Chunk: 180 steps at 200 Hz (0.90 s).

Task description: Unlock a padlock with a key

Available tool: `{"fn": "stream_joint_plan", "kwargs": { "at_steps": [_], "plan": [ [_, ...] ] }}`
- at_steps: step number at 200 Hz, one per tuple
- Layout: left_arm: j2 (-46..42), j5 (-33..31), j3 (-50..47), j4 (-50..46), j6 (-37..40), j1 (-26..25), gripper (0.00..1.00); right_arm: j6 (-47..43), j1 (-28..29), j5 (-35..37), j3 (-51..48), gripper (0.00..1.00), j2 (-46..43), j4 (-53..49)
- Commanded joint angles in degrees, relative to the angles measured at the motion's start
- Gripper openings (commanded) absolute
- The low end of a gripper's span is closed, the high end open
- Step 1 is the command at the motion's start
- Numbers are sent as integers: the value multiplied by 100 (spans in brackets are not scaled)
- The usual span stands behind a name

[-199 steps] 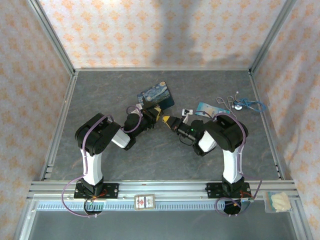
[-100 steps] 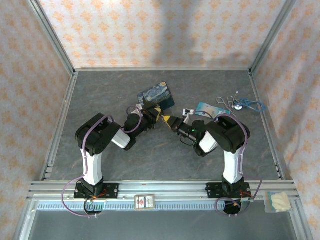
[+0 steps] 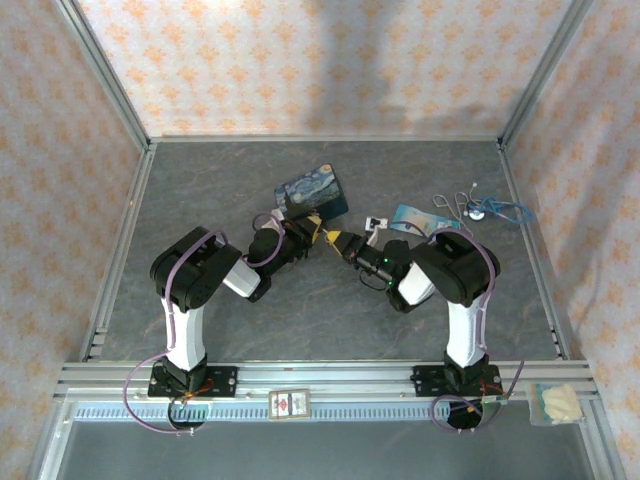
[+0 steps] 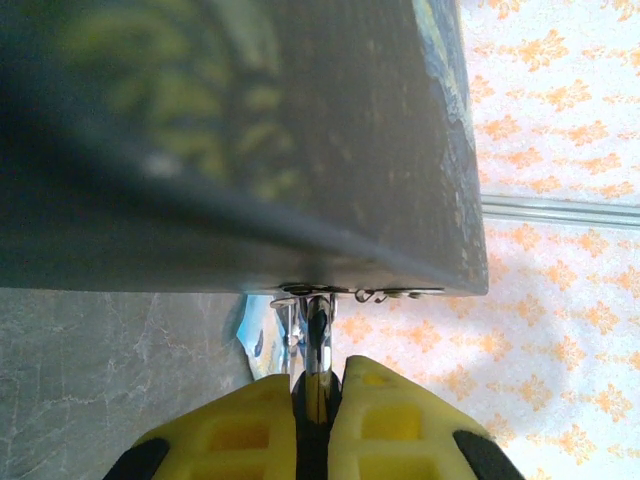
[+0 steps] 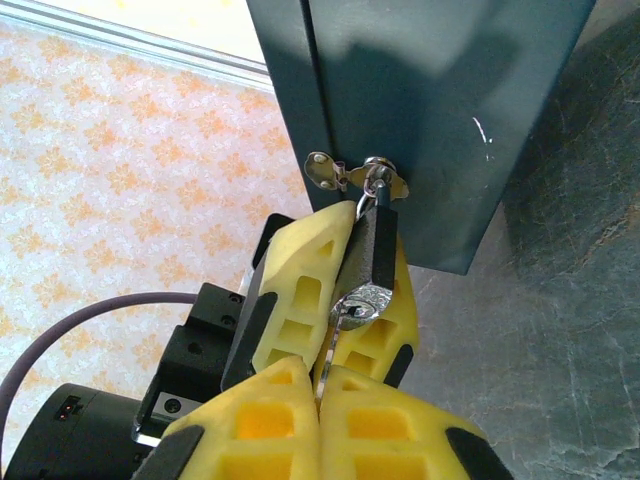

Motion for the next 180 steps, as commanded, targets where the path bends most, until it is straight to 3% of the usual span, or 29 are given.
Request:
{"fn": "stream_joint_plan", "kwargs": {
  "at_steps": [1,180],
  "plan": [
    [-203,-36,2,465,-126,-76,0,-65,16,34,141,0,102,1731],
    [-153,-4,35,834,-420,-190,0,-59,47,41,325,0,369,1734]
  ]
}}
